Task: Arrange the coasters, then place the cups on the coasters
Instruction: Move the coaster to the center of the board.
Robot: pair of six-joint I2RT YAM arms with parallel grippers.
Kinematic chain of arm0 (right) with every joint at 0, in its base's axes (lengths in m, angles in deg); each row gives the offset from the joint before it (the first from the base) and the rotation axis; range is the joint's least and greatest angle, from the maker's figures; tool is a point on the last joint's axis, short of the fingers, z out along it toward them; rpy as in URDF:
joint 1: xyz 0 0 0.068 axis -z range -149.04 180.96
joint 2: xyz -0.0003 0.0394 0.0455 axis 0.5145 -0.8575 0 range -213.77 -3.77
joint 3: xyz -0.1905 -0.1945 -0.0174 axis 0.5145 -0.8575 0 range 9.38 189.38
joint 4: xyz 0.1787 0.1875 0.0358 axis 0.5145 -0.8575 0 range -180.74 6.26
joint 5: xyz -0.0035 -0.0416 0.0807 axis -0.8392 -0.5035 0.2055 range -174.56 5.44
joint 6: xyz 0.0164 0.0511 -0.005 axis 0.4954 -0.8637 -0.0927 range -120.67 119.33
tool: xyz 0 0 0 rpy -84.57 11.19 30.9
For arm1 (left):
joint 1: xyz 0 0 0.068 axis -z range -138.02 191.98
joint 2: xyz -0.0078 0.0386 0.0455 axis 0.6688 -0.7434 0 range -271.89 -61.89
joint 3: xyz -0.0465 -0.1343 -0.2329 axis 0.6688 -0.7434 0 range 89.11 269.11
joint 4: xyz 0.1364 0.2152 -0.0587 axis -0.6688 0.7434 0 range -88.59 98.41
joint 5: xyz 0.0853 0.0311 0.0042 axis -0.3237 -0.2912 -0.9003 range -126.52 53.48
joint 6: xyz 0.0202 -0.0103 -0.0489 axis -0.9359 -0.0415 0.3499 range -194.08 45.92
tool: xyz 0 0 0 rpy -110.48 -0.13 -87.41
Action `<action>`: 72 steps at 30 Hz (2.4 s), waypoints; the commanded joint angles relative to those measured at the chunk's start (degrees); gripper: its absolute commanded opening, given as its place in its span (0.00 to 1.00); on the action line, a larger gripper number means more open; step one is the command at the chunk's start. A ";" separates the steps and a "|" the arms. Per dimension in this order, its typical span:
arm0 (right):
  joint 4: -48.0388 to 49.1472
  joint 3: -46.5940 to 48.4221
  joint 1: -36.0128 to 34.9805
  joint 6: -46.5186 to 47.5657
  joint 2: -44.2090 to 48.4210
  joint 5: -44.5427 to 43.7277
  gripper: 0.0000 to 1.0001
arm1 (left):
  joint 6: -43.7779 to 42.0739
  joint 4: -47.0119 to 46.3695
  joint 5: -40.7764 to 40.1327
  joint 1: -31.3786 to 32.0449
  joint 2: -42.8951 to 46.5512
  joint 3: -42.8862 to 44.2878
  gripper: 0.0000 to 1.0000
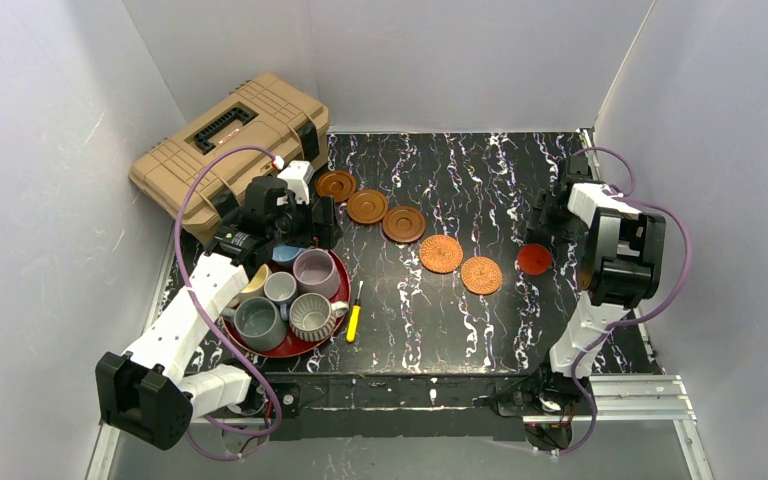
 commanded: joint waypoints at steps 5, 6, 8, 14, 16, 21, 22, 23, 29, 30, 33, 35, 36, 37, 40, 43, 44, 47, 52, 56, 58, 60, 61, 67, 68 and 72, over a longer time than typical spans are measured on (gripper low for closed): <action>-1.30 -8.74 0.04 -0.61 4.49 -2.14 0.71 | -0.18 0.67 0.80 -0.24 1.76 -0.24 0.99; -1.14 -9.78 0.01 -0.88 5.27 -1.55 0.71 | -0.10 0.64 0.85 -0.24 1.82 -0.23 0.99; -0.83 -11.82 -0.06 -1.26 6.65 -0.83 0.71 | -0.10 0.62 0.87 -0.27 2.09 -0.30 0.99; -1.44 -15.16 -0.99 -1.46 9.92 -1.39 0.71 | -0.04 0.63 0.86 -0.21 2.53 -0.26 0.99; -1.73 -15.96 -1.32 -1.76 10.86 -1.68 0.71 | 0.00 0.63 0.99 -0.22 2.65 -0.31 0.99; -1.73 -18.80 -1.93 -2.88 13.50 -0.99 0.70 | 0.08 0.54 1.17 -0.25 3.03 -0.45 0.99; -1.65 -19.44 -2.02 -3.22 14.01 -0.56 0.70 | 0.16 0.48 1.28 -0.25 3.02 -0.46 0.99; -1.61 -20.03 -2.15 -3.54 14.53 -0.31 0.69 | 0.18 0.38 1.37 -0.27 3.14 -0.54 0.99; -2.94 -22.54 -2.56 -5.43 16.81 1.46 0.69 | 0.34 0.28 1.71 -0.27 3.02 -0.51 0.99; -3.17 -22.87 -2.71 -5.73 17.07 1.53 0.69 | 0.34 0.28 1.66 -0.26 3.07 -0.54 0.99; -3.82 -23.90 -3.29 -6.68 17.95 1.94 0.68 | 0.40 0.28 1.66 -0.25 3.08 -0.50 0.99; -4.61 -24.26 -3.85 -7.04 18.88 2.15 0.68 | 0.35 0.28 1.68 -0.22 3.14 -0.59 0.99; -5.20 -24.11 -4.08 -7.16 19.56 1.54 0.68 | 0.34 0.28 1.58 -0.22 3.08 -0.59 0.99; -5.82 -23.91 -4.10 -7.23 20.77 0.77 0.68 | 0.34 0.28 1.57 -0.21 3.09 -0.58 0.99; -8.32 -21.62 -4.10 -7.22 24.43 -1.10 0.70 | 0.37 0.28 1.65 -0.21 2.89 -0.51 0.99; -11.11 -19.43 -4.15 -6.98 26.91 -3.36 0.74 | 0.38 0.37 1.66 -0.26 2.92 -0.50 0.99; -11.93 -19.05 -4.11 -6.80 27.38 -4.70 0.76 | 0.35 0.37 1.59 -0.27 3.05 -0.50 0.99; -12.92 -19.67 -3.91 -6.83 28.79 -7.38 0.80 | 0.35 0.37 1.33 -0.24 3.15 -0.59 0.99; -10.80 -23.17 -2.41 -9.69 29.60 -4.78 0.81 | 0.37 0.37 1.48 -0.25 3.09 -0.50 0.99; -9.11 -25.31 -0.61 -11.57 28.23 -0.12 0.80 | 0.34 0.37 1.39 -0.25 3.42 -0.58 0.99; -8.24 -25.99 -0.13 -11.89 28.00 1.03 0.79 | 0.34 0.28 1.38 -0.27 3.30 -0.65 0.99; -7.43 -26.54 0.11 -12.02 28.21 2.01 0.78 | 0.34 0.28 1.39 -0.20 3.22 -0.59 0.99; -7.07 -26.81 0.24 -12.02 28.26 2.55 0.78 | 0.34 0.32 1.39 -0.26 3.16 -0.54 0.99; -5.35 -29.31 0.35 -12.52 27.23 7.29 0.73 | 0.34 0.32 1.39 -0.27 2.96 -0.60 0.99; -5.04 -29.80 0.38 -12.63 27.21 7.78 0.72 | 0.34 0.36 1.39 -0.27 2.90 -0.59 0.99; -4.11 -31.20 0.33 -13.03 27.53 8.97 0.71 | 0.43 0.32 1.61 -0.27 2.58 -0.50 0.99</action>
